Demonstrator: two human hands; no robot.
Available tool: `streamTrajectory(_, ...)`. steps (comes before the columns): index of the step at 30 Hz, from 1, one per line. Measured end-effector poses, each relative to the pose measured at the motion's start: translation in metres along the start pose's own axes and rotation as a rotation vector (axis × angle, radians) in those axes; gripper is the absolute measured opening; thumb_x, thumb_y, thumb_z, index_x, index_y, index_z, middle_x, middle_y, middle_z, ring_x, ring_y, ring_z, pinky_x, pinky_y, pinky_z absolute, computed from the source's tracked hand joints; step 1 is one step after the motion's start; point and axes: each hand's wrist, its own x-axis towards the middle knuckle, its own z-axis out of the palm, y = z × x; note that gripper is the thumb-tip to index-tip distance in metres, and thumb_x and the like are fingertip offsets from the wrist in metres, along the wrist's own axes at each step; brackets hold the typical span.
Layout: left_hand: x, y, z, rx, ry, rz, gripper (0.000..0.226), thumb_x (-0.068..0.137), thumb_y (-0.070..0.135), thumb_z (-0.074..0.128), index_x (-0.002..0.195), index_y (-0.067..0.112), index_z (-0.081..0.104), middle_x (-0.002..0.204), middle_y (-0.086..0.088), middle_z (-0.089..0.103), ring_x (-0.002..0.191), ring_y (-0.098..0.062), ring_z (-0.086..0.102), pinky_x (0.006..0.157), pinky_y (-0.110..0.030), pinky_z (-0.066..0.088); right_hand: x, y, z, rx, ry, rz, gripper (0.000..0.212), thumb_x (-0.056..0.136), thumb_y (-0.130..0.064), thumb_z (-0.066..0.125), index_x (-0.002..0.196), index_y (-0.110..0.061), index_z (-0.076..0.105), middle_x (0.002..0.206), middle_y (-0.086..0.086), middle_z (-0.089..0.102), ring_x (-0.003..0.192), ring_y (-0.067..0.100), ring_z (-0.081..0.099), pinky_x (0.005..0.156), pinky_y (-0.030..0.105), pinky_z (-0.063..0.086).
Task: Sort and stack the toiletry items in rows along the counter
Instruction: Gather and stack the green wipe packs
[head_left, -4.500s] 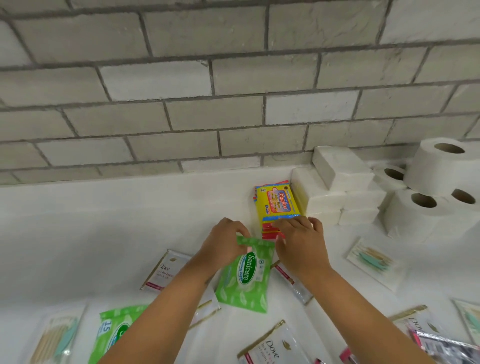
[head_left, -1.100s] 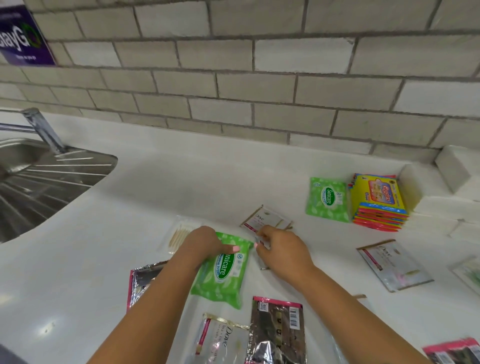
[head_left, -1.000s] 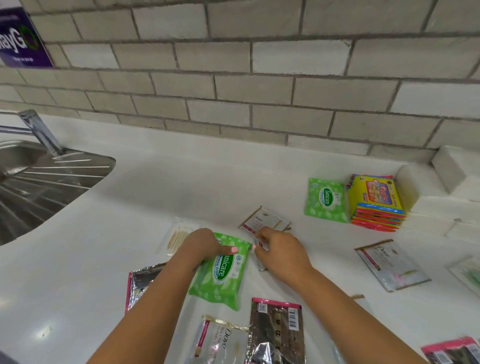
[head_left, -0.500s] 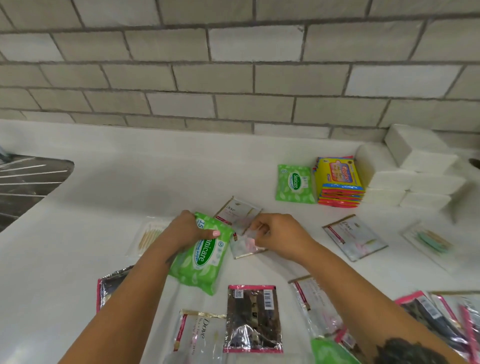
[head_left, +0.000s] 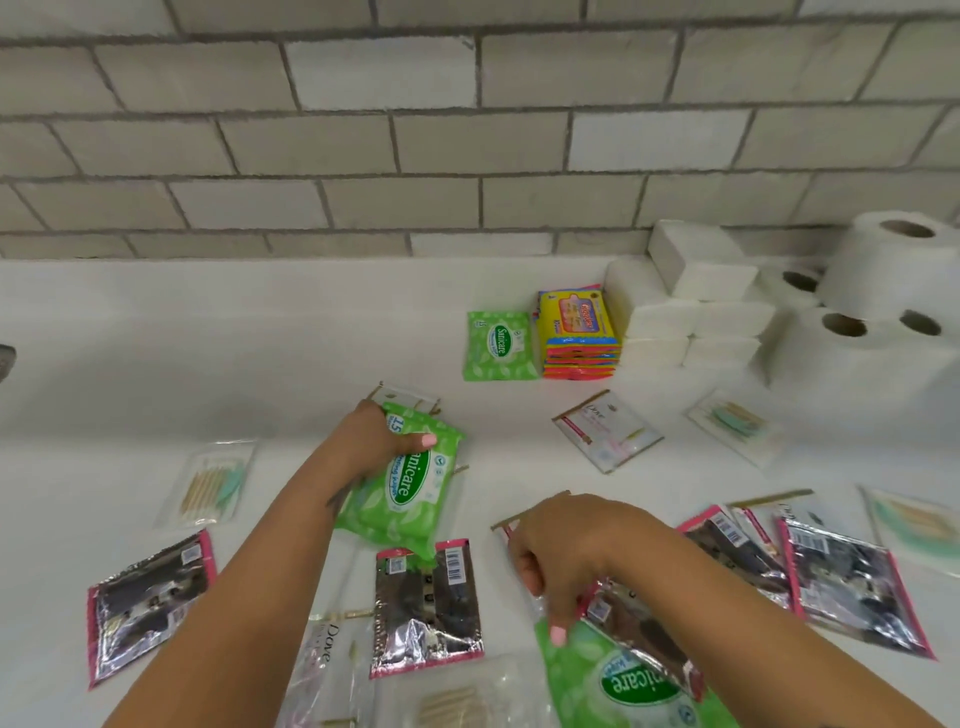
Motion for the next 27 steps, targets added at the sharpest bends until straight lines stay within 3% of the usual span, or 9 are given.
streamTrajectory(2, 0.000, 0.002, 0.003, 0.001, -0.036, 0.016, 0.064, 0.067, 0.045, 0.079, 0.102, -0.003, 0.055, 0.101, -0.010, 0.068, 0.092, -0.026, 0.066, 0.085, -0.037, 0.052, 0.000, -0.003, 0.008, -0.090, 0.031, 0.005, 0.044, 0.059, -0.033, 0.086, 0.093, -0.015, 0.065, 0.091, -0.002, 0.065, 0.084, 0.017, 0.060, 0.064, 0.027, 0.043)
streamTrajectory(6, 0.023, -0.019, 0.011, 0.002, -0.064, 0.046, 0.130, 0.017, 0.084, 0.070, 0.118, 0.004, 0.056, 0.102, -0.010, 0.070, 0.089, -0.024, 0.068, 0.083, -0.042, 0.056, 0.000, -0.005, 0.014, -0.193, 0.060, 0.005, 0.033, 0.060, -0.036, 0.085, 0.081, -0.020, 0.066, 0.085, -0.004, 0.067, 0.084, 0.017, 0.060, 0.066, 0.028, 0.043)
streamTrajectory(10, -0.002, -0.003, 0.018, 0.026, -0.037, -0.029, 0.094, 0.063, 0.056, 0.075, 0.123, -0.009, 0.045, 0.106, -0.015, 0.063, 0.086, -0.023, 0.060, 0.061, -0.029, 0.047, -0.001, -0.005, 0.018, -0.226, 0.082, 0.000, 0.030, 0.065, -0.033, 0.083, 0.087, -0.018, 0.070, 0.087, -0.002, 0.066, 0.087, 0.019, 0.060, 0.071, 0.029, 0.045)
streamTrajectory(12, 0.000, -0.005, 0.024, 0.001, -0.026, -0.059, 0.092, 0.065, 0.052, 0.075, 0.124, -0.009, 0.042, 0.110, -0.014, 0.062, 0.094, -0.025, 0.061, 0.068, -0.031, 0.048, 0.002, -0.003, 0.022, -0.205, 0.091, 0.010, 0.033, 0.067, -0.031, 0.082, 0.094, -0.015, 0.071, 0.098, 0.001, 0.068, 0.095, 0.021, 0.062, 0.074, 0.030, 0.046)
streamTrajectory(14, 0.001, -0.005, 0.024, -0.032, -0.016, -0.053, 0.078, 0.067, 0.049, 0.075, 0.115, -0.004, 0.045, 0.095, -0.010, 0.063, 0.082, -0.020, 0.060, 0.065, -0.030, 0.048, 0.002, -0.001, 0.021, -0.151, 0.090, 0.008, 0.031, 0.069, -0.029, 0.081, 0.094, -0.014, 0.071, 0.099, 0.002, 0.069, 0.095, 0.021, 0.062, 0.074, 0.030, 0.046)
streamTrajectory(18, 0.004, -0.012, 0.026, -0.093, -0.004, -0.048, 0.082, 0.065, 0.050, 0.078, 0.120, -0.002, 0.047, 0.106, -0.014, 0.065, 0.091, -0.026, 0.064, 0.069, -0.032, 0.052, -0.001, 0.015, 0.013, 0.148, 0.066, -0.044, 0.014, 0.069, -0.019, 0.079, 0.077, -0.015, 0.069, 0.068, -0.004, 0.060, 0.067, 0.012, 0.055, 0.066, 0.029, 0.045)
streamTrajectory(21, 0.003, -0.013, 0.031, -0.149, 0.031, -0.002, 0.069, 0.069, 0.043, 0.079, 0.116, 0.001, 0.051, 0.108, -0.012, 0.066, 0.091, -0.024, 0.065, 0.061, -0.026, 0.048, 0.002, 0.034, 0.008, 0.381, 0.102, -0.092, 0.021, 0.074, -0.013, 0.076, 0.065, -0.019, 0.058, 0.050, -0.012, 0.052, 0.048, 0.001, 0.046, 0.058, 0.023, 0.040)
streamTrajectory(24, 0.006, -0.005, 0.029, -0.186, 0.081, 0.008, 0.059, 0.074, 0.035, 0.078, 0.114, 0.002, 0.049, 0.107, -0.007, 0.064, 0.089, -0.020, 0.061, 0.057, -0.022, 0.042, 0.016, 0.049, -0.009, 0.570, 0.222, -0.153, 0.024, 0.080, -0.009, 0.072, 0.070, -0.021, 0.054, 0.040, -0.014, 0.048, 0.038, -0.001, 0.040, 0.050, 0.020, 0.035)
streamTrajectory(27, 0.012, 0.001, 0.027, -0.210, 0.113, 0.031, 0.055, 0.076, 0.032, 0.077, 0.112, 0.002, 0.049, 0.110, -0.012, 0.064, 0.092, -0.023, 0.061, 0.070, -0.029, 0.048, 0.031, 0.058, -0.021, 0.793, 0.365, -0.200, 0.017, 0.084, -0.003, 0.065, 0.084, -0.018, 0.057, 0.042, -0.012, 0.045, 0.040, 0.004, 0.034, 0.046, 0.021, 0.030)
